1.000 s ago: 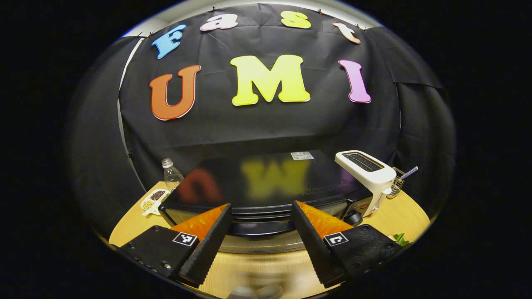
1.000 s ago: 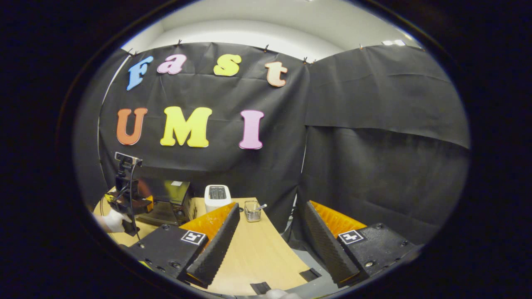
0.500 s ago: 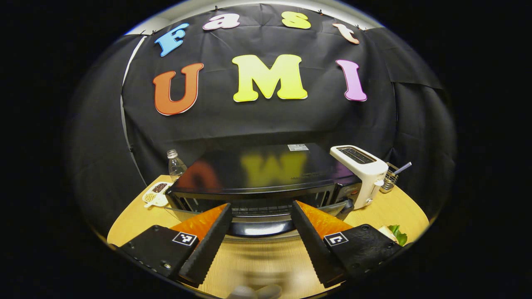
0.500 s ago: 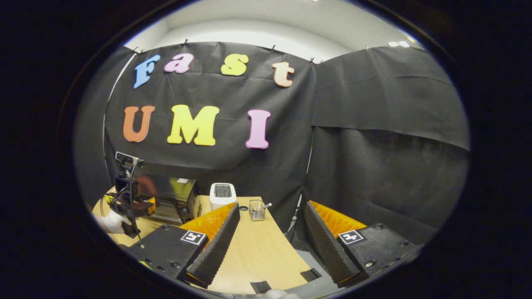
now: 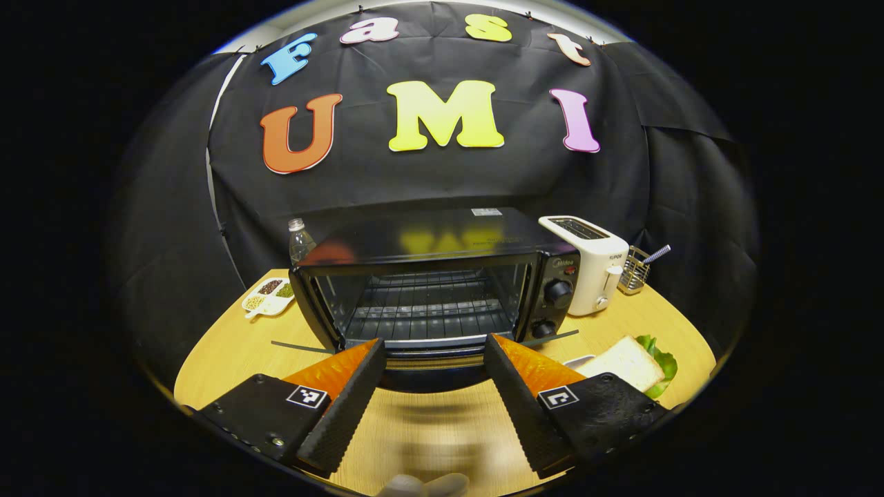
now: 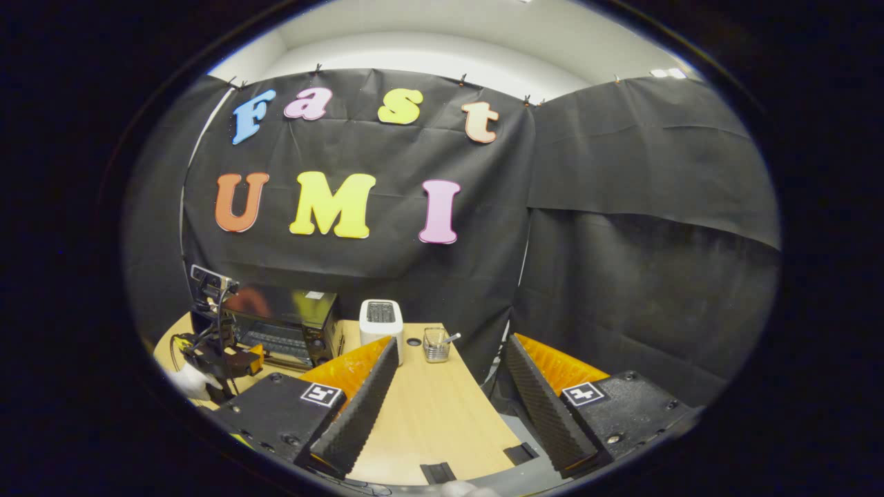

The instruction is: Open the electric oven with the left hand, put the food in, and close the electric oven.

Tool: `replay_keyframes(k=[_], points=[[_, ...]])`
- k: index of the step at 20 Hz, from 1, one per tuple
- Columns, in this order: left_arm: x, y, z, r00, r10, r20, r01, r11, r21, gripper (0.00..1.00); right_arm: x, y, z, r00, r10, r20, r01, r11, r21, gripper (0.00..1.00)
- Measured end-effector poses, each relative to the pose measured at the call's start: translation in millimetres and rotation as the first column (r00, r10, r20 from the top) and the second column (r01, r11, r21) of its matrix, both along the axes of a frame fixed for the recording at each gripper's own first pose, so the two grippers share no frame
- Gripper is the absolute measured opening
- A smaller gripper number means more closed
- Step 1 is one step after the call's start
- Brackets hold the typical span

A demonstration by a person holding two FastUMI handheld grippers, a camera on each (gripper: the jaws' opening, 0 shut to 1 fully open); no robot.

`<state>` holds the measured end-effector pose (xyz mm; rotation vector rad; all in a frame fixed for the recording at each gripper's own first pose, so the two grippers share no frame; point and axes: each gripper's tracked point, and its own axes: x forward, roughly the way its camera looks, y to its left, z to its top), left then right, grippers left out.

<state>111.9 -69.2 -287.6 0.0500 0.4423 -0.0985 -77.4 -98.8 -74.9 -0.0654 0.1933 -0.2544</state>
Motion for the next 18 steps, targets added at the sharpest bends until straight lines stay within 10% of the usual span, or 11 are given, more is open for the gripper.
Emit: replay_keyframes(k=[18], points=[[-65, -2, -113, 0.964, -0.01, -0.266, 0.016, 1.0, 0.023, 1.0, -18, 0, -23, 0.998, -0.015, -0.055, 0.016, 1.0, 0.001, 1.0]])
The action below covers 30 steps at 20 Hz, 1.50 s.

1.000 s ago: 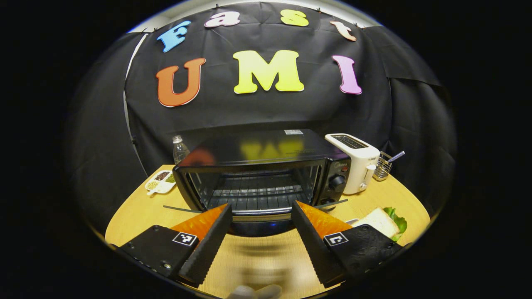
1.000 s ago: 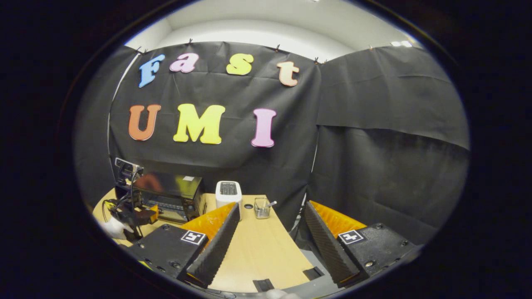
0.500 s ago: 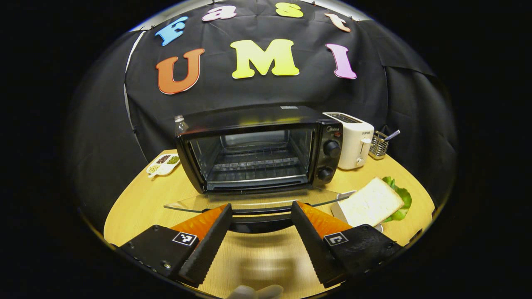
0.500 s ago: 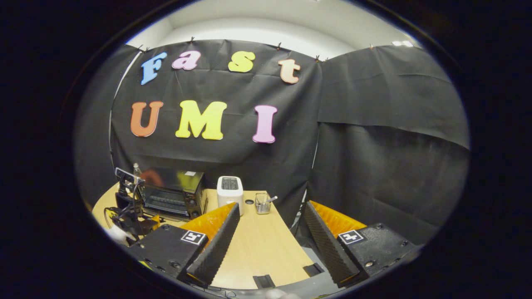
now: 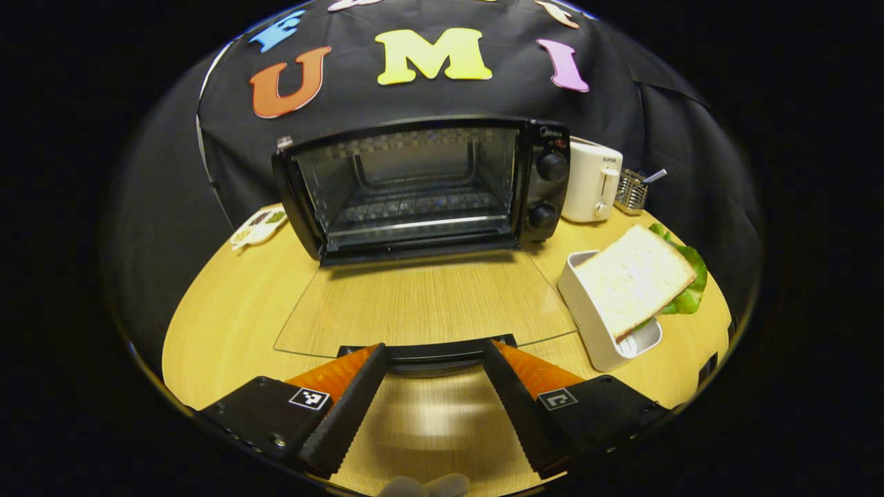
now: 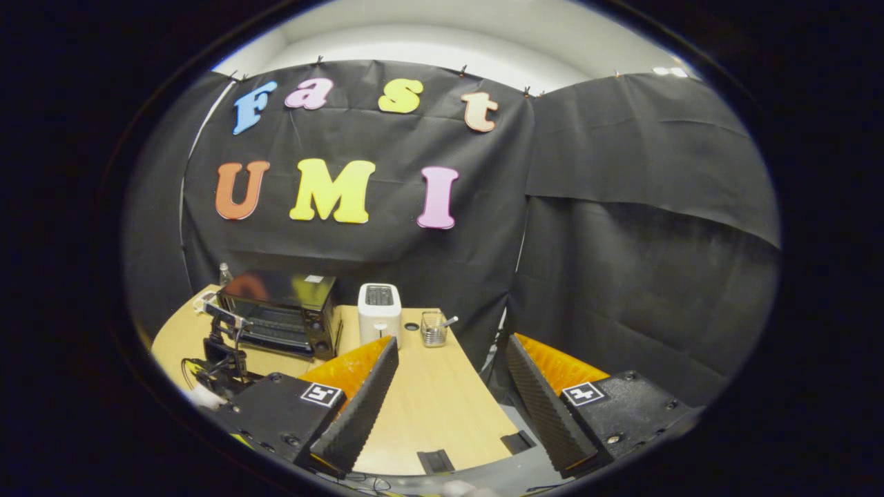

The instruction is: Open the electric oven with the left hand, put the food in, and close the electric oven.

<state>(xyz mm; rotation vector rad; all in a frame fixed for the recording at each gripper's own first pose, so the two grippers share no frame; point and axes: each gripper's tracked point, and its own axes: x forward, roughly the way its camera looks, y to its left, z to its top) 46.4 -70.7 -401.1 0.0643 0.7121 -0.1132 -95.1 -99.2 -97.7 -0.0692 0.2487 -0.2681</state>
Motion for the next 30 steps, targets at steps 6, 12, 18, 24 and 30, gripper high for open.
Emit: replay_keyframes(k=[6, 12, 18, 24, 30], points=[[-3, -1, -1, 1.0, -0.015, 0.017, 0.015, 1.0, 0.018, 0.94, 2, 4, -8, 1.0, 0.001, -0.023, -0.001, 1.0, 0.001, 0.92], [1, 7, 48, 0.989, -0.038, 0.146, 0.039, 0.999, -0.002, 0.95, 16, 13, -19, 0.999, 0.021, -0.036, -0.021, 1.0, 0.007, 1.0], [-8, 17, 140, 0.94, -0.069, 0.335, 0.078, 0.997, -0.014, 0.96, 43, 38, -80, 0.983, 0.124, -0.132, -0.114, 0.99, 0.08, 0.92], [-23, 39, 234, 0.88, 0.012, 0.475, 0.015, 0.998, -0.054, 0.95, 85, 71, -164, 0.919, 0.294, -0.263, -0.233, 0.942, 0.241, 1.0], [-43, 57, 290, 0.837, 0.103, 0.538, -0.078, 0.995, -0.068, 0.95, 134, 114, -235, 0.807, 0.484, -0.339, -0.329, 0.845, 0.422, 1.0]])
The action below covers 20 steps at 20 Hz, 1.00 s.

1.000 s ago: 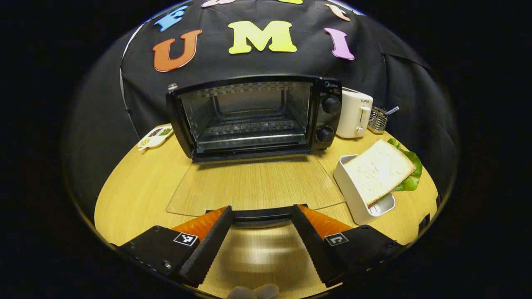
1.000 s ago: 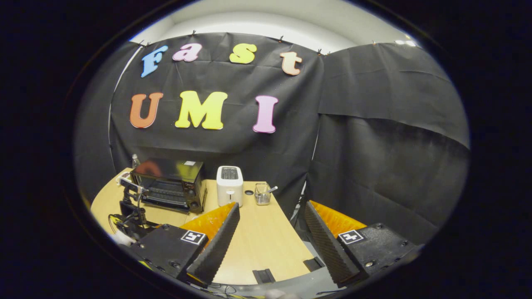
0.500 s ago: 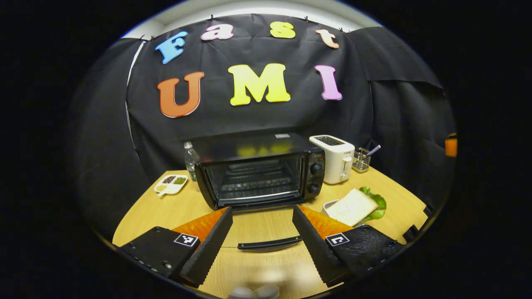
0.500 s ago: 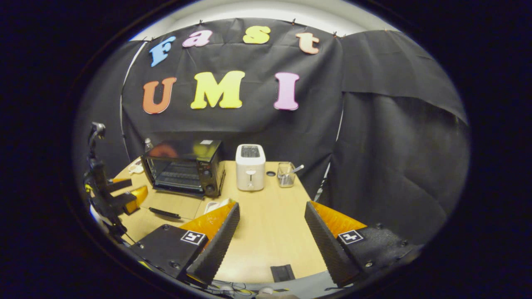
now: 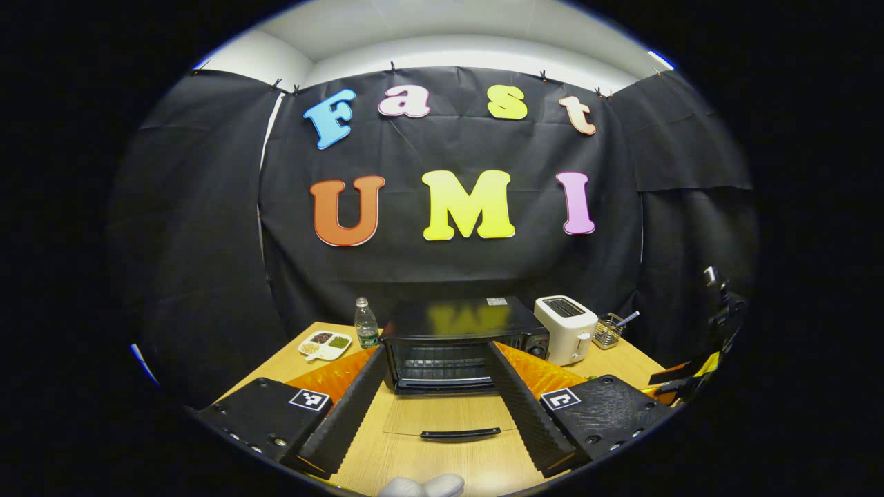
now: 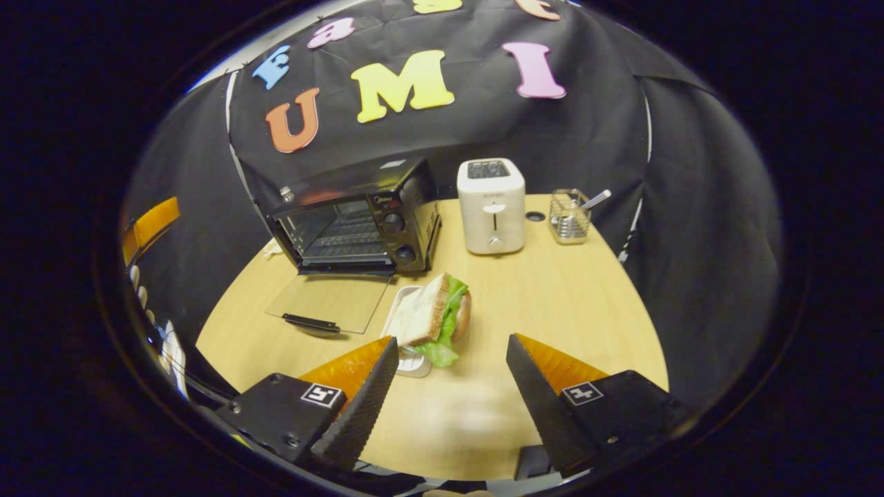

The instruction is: Open the electric oven with the left hand, put the food in, and close the electric oven.

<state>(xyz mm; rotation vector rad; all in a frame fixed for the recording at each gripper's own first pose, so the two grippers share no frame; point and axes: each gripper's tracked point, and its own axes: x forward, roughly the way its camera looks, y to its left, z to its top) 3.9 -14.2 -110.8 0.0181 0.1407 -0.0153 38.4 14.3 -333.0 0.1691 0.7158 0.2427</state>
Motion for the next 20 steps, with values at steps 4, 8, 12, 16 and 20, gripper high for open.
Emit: replay_keyframes(k=[4, 8, 12, 16, 20], points=[[-9, 2, 18, 0.999, 0.049, 0.022, -0.049, 0.999, 0.017, 0.95, 33, 13, -32, 0.995, 0.06, -0.081, -0.052, 0.994, 0.092, 1.0], [-13, 4, 26, 0.996, 0.093, 0.017, -0.093, 0.996, 0.016, 0.95, 59, 18, -49, 0.987, 0.091, -0.135, -0.068, 0.984, 0.168, 0.98], [-13, 3, 35, 0.992, 0.121, 0.024, -0.121, 0.992, 0.025, 0.95, 75, 23, -53, 0.98, 0.106, -0.171, -0.06, 0.965, 0.254, 0.94], [-13, 4, 33, 0.989, 0.146, 0.015, -0.147, 0.989, 0.029, 0.95, 78, 25, -55, 0.974, 0.119, -0.193, -0.057, 0.952, 0.301, 0.7], [-15, 6, 33, 0.984, 0.18, 0.014, -0.18, 0.982, 0.05, 0.95, 74, 30, -46, 0.974, 0.129, -0.188, -0.057, 0.936, 0.347, 0.45]])
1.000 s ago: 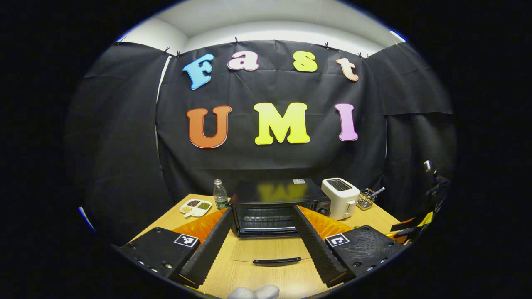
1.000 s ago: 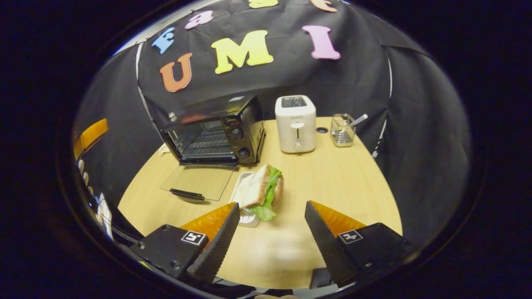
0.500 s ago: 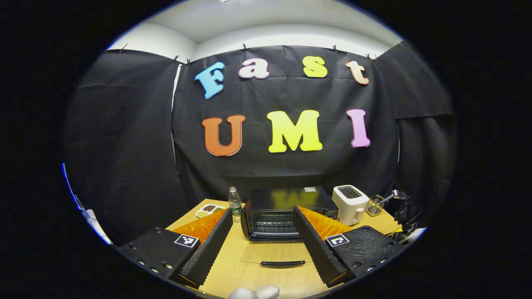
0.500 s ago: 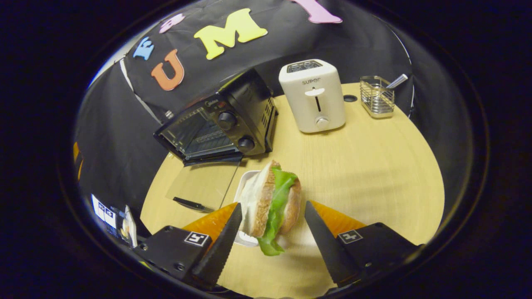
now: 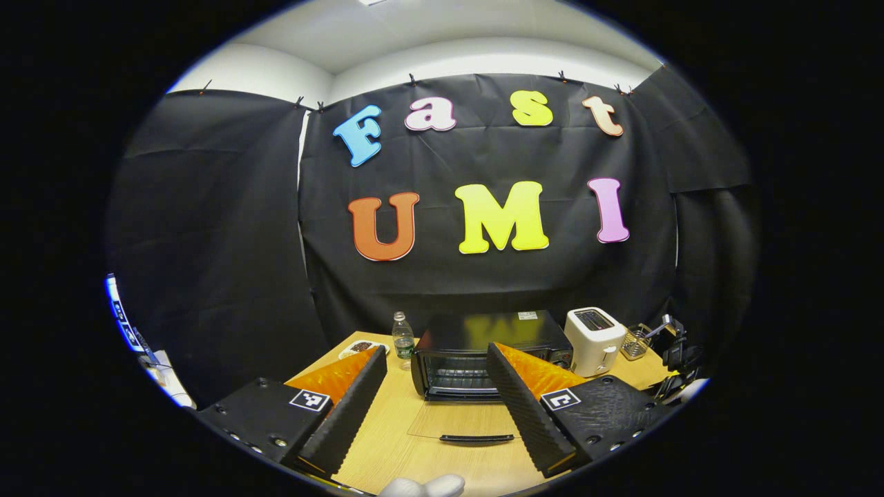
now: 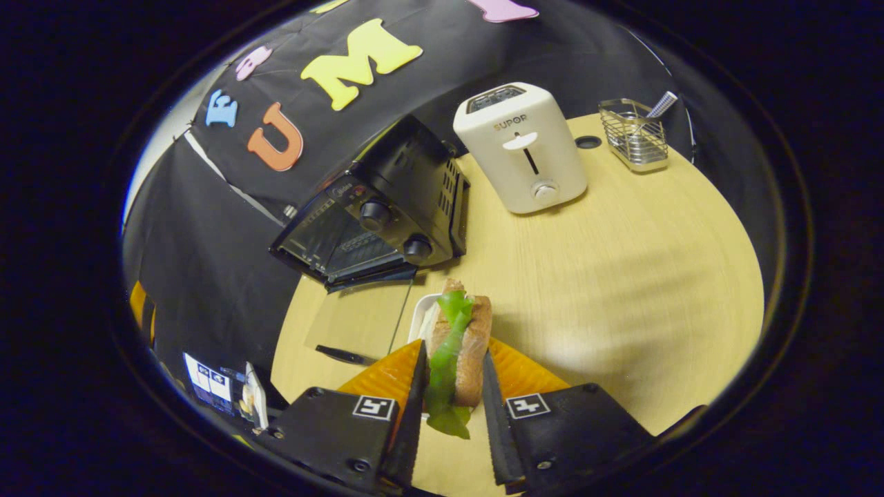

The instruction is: Open the electric oven with the left hand, put the food in, and close the electric oven.

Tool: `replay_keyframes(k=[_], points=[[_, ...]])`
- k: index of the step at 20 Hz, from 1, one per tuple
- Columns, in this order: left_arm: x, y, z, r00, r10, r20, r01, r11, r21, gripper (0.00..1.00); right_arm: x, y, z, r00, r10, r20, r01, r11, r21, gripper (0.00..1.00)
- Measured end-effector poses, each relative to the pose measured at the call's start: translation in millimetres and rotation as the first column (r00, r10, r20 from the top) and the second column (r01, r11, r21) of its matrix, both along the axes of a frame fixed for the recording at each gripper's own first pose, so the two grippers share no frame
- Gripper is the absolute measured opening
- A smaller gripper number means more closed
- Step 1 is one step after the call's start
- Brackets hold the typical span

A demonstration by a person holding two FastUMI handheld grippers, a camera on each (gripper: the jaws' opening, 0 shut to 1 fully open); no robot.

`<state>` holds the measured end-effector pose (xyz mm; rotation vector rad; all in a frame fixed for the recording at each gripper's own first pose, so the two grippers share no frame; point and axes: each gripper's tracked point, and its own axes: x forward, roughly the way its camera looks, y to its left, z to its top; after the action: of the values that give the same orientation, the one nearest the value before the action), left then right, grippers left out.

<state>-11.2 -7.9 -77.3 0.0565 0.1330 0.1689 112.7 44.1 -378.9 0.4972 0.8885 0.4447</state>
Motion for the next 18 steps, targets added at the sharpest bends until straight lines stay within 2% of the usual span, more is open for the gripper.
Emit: replay_keyframes(k=[4, 5, 6, 9, 11, 15, 18], points=[[-4, 7, -2, 0.999, 0.036, -0.005, -0.036, 0.999, 0.024, 0.95, -2, 0, 16, 1.0, 0.008, 0.022, -0.008, 1.0, -0.004, 0.4], [-4, 7, -4, 0.999, 0.033, -0.003, -0.033, 0.999, 0.027, 0.95, -2, -2, 26, 0.999, -0.001, 0.043, 0.001, 1.0, -0.01, 0.31], [-4, 8, -6, 1.0, 0.026, -0.002, -0.026, 0.999, 0.026, 0.95, -2, -4, 37, 0.998, -0.013, 0.068, 0.014, 1.0, -0.015, 0.4], [-6, 11, -6, 1.0, -0.018, 0.009, 0.018, 1.0, 0.014, 0.96, -5, 0, 76, 0.985, -0.098, 0.14, 0.099, 0.995, 0.002, 0.4], [-8, 9, -11, 0.997, -0.074, 0.003, 0.074, 0.997, -0.014, 0.95, -10, 13, 105, 0.967, -0.172, 0.188, 0.168, 0.985, 0.037, 0.4], [-14, 17, -22, 0.983, -0.182, -0.013, 0.182, 0.983, -0.029, 0.96, -23, 63, 142, 0.922, -0.316, 0.226, 0.282, 0.944, 0.169, 0.4], [-16, 26, -26, 0.971, -0.239, -0.025, 0.238, 0.971, -0.024, 0.96, -22, 102, 144, 0.891, -0.399, 0.216, 0.343, 0.904, 0.253, 0.4]])
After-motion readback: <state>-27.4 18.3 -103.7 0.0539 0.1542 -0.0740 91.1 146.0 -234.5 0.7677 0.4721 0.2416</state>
